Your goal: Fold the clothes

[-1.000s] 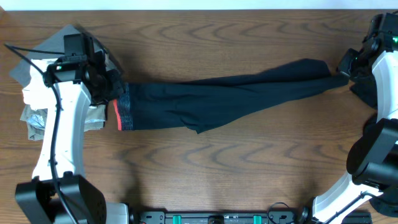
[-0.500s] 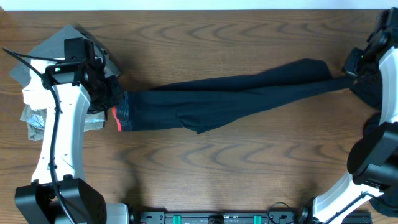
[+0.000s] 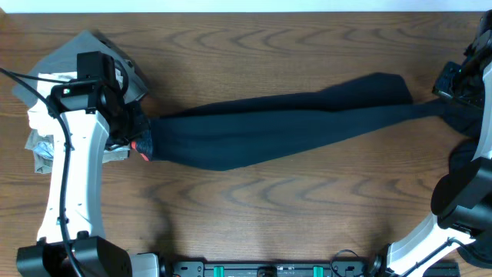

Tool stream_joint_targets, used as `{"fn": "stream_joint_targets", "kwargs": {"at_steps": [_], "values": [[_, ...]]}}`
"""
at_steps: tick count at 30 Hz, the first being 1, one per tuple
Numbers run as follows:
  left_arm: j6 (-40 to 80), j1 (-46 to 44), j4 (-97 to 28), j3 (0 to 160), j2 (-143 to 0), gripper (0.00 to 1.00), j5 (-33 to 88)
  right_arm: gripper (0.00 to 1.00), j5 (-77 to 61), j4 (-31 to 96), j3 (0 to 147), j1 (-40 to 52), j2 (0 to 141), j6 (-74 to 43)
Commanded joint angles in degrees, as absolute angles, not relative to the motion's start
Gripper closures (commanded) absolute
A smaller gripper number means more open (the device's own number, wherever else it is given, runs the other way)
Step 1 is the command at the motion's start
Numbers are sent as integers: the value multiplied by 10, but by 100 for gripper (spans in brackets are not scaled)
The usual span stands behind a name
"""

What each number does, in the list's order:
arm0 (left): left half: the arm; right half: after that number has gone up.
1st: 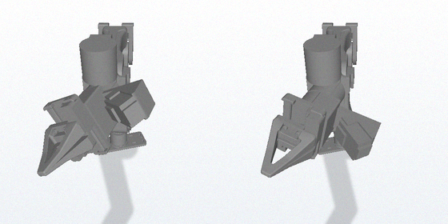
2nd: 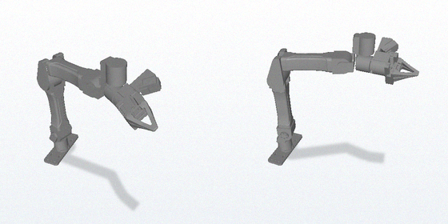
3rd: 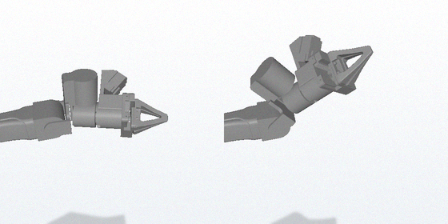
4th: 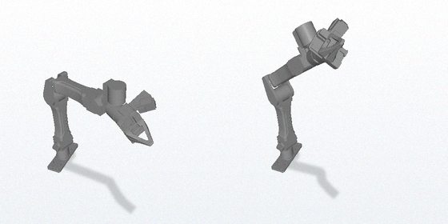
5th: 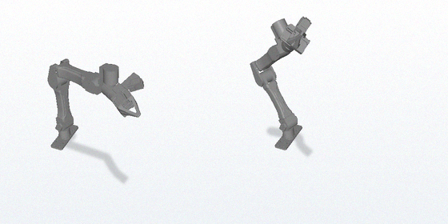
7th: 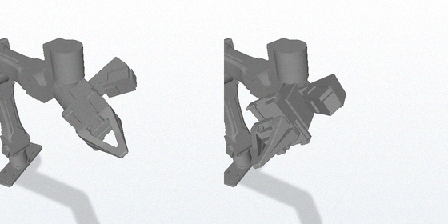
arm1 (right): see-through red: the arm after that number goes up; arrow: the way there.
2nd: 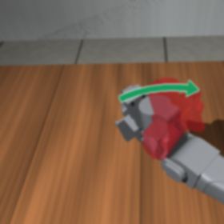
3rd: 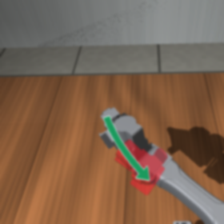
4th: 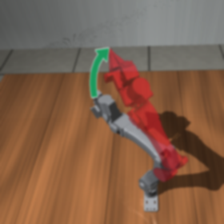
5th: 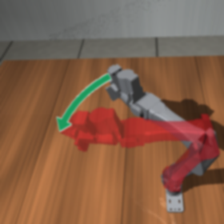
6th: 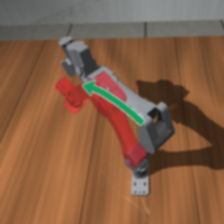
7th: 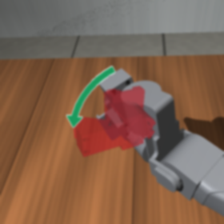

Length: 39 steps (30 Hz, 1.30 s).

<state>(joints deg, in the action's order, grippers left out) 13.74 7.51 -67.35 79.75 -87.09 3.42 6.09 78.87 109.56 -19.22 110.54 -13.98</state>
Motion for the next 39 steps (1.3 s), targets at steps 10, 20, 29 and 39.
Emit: {"fn": "stream_joint_targets", "kwargs": {"at_steps": [10,20,29,39], "values": [[161,80,-675,791,-860,94,8,98,73,765,1109,-193,1108,-118],[173,80,-623,763,-861,94,-7,99,75,760,1109,-190,1143,-115],[177,80,-596,759,-862,94,-7,99,75,741,1109,-177,1174,-115],[180,80,-560,735,-877,94,-7,99,75,709,1108,-168,1191,-115]]}}
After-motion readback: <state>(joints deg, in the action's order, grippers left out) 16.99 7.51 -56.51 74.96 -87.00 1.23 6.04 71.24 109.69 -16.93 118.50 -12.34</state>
